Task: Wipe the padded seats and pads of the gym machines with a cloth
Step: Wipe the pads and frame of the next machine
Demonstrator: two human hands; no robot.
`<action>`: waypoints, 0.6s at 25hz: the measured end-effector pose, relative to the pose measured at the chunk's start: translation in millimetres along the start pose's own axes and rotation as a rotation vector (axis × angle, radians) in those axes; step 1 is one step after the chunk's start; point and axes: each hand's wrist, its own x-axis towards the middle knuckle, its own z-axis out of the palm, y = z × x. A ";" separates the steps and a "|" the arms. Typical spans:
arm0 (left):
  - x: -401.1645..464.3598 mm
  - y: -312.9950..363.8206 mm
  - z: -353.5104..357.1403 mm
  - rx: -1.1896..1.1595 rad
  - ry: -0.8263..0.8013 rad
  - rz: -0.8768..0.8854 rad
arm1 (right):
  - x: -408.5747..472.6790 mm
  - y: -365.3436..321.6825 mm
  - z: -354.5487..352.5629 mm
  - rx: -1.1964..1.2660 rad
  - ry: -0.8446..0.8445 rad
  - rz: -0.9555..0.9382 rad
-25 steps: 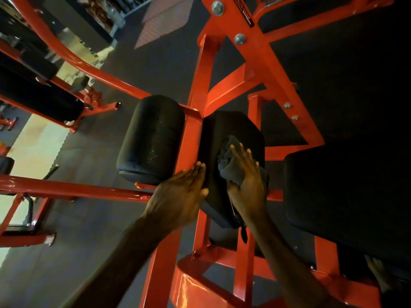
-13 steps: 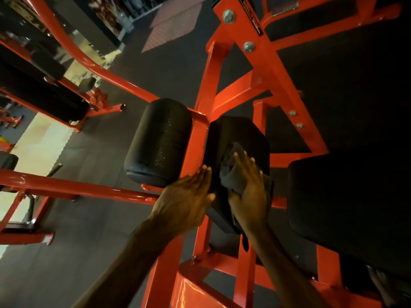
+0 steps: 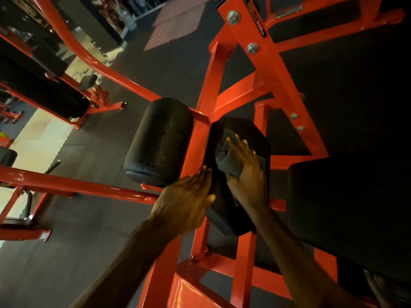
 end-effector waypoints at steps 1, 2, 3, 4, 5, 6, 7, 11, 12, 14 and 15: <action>0.6 0.2 0.7 -0.002 -0.003 -0.008 | 23.5 7.2 -2.1 -0.003 -0.007 0.018; 1.0 0.6 1.1 -0.007 -0.009 -0.015 | 44.8 17.6 -3.8 -0.020 0.014 0.057; 1.1 0.8 1.8 -0.013 -0.014 -0.016 | 56.3 28.3 -6.6 -0.027 0.057 0.120; 0.6 0.7 2.2 -0.014 -0.012 -0.014 | 55.7 33.4 -7.6 -0.021 0.108 0.195; 0.4 0.7 2.4 -0.007 -0.006 -0.013 | 44.0 31.5 -6.6 -0.013 0.136 0.257; 0.5 1.0 1.5 0.000 -0.003 -0.011 | 26.4 26.1 -4.3 -0.005 0.132 0.271; 1.2 1.3 0.5 0.005 -0.004 -0.010 | 8.7 17.9 -1.9 -0.014 0.104 0.232; 2.3 2.1 -0.1 0.013 -0.014 -0.007 | 35.3 6.5 -3.4 -0.112 -0.032 -0.130; 1.9 2.1 0.5 0.003 -0.026 -0.014 | 59.2 7.8 -2.7 -0.163 -0.051 -0.184; 0.9 1.5 2.4 -0.011 -0.040 -0.020 | 98.0 9.6 -2.1 -0.223 -0.060 -0.200; 0.3 1.4 3.4 -0.011 -0.038 -0.020 | 109.1 11.7 -1.4 -0.211 -0.051 -0.168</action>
